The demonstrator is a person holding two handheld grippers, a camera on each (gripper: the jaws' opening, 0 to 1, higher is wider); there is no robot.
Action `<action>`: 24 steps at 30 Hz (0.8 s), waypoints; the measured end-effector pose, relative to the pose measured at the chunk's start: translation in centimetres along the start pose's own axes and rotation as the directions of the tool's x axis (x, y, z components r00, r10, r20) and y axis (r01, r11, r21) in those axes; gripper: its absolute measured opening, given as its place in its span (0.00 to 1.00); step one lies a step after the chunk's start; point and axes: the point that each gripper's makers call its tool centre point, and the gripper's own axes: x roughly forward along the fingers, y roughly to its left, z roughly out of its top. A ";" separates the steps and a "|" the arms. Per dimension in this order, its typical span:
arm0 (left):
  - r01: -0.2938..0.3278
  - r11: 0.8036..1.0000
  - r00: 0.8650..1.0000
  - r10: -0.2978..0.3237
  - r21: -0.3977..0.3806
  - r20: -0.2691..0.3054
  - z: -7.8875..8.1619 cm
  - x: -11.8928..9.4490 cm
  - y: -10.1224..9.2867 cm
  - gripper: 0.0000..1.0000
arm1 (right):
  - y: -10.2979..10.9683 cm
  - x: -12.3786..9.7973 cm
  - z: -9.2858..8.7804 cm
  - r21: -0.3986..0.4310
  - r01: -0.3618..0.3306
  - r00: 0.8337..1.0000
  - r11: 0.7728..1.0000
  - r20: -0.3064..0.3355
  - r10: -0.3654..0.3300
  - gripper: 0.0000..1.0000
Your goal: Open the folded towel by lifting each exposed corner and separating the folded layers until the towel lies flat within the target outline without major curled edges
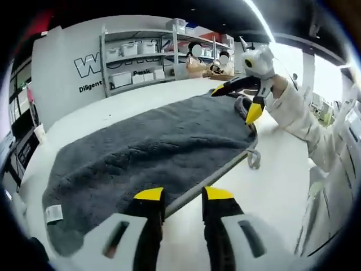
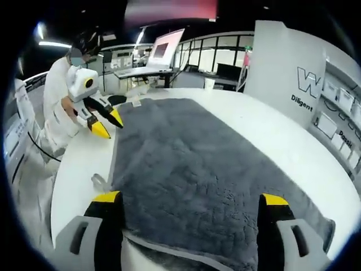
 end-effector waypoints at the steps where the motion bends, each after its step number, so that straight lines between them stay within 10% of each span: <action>1: 0.001 1.000 1.000 -0.001 0.000 -0.002 -0.1 0.1 0.0 0.17 | 0.0 0.0 0.0 -0.001 0.000 1.000 1.000 0.000 0.000 0.99; 24: -0.009 1.000 0.999 0.010 0.028 -0.050 -0.9 0.6 0.0 0.00 | 0.1 -0.1 -0.2 -0.004 0.001 1.000 1.000 -0.006 -0.001 0.98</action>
